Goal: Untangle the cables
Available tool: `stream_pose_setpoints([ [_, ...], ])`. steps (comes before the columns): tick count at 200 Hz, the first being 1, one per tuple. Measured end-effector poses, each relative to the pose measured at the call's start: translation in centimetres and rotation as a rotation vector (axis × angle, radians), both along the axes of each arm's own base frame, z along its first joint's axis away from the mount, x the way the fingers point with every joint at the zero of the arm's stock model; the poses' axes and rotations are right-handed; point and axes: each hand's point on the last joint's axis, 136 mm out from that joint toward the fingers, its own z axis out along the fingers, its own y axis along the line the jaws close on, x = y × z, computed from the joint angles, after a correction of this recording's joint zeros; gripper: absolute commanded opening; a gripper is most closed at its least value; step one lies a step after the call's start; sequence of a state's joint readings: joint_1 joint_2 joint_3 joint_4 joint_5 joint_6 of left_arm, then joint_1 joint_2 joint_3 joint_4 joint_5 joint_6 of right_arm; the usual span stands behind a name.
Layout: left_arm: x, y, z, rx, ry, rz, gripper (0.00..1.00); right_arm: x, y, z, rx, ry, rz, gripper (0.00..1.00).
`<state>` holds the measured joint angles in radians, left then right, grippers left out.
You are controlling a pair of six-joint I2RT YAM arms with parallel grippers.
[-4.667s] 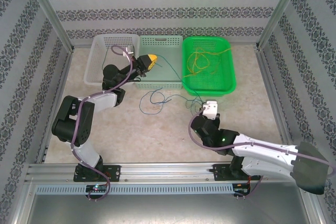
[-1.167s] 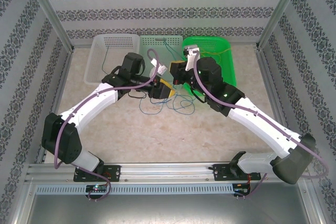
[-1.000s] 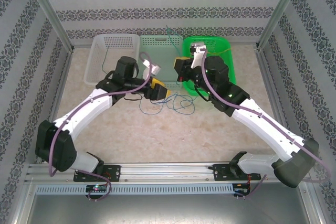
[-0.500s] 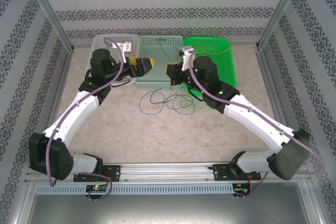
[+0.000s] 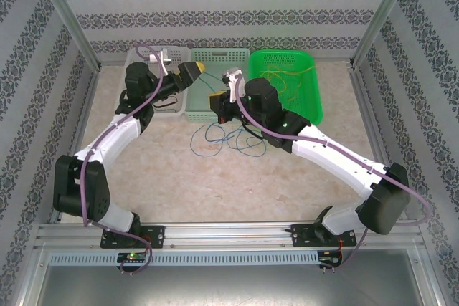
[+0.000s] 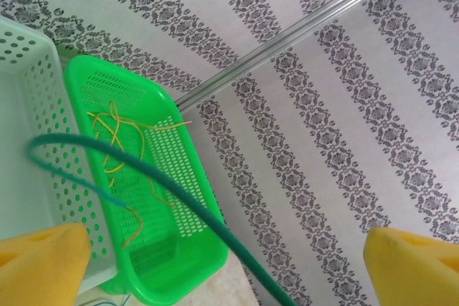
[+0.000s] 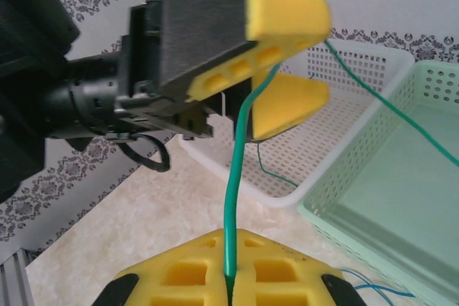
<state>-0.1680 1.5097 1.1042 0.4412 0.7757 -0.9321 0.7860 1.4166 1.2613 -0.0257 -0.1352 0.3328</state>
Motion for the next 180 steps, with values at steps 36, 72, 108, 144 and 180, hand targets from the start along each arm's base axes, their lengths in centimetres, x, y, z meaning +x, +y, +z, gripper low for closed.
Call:
stream_pose_setpoints([
  [36,0.6,-0.3,0.9,-0.056,-0.002,-0.016,0.87,-0.7,0.7,0.1,-0.005,-0.013,0.034,0.0],
  [72,0.7,-0.3,1.8,-0.09,-0.012,-0.02,0.42,-1.1,1.3,-0.3,-0.013,-0.017,0.06,0.0],
  [108,1.2,0.8,2.0,-0.071,-0.015,-0.001,0.06,-1.3,1.4,-1.0,-0.036,-0.007,0.067,0.12],
  [144,2.2,2.6,3.7,0.034,-0.066,0.04,0.0,-1.1,2.0,-3.4,-0.08,0.048,0.073,0.69],
  [180,3.0,4.7,7.9,0.202,-0.175,0.079,0.0,-0.3,2.2,-5.6,-0.13,0.105,0.046,0.86],
])
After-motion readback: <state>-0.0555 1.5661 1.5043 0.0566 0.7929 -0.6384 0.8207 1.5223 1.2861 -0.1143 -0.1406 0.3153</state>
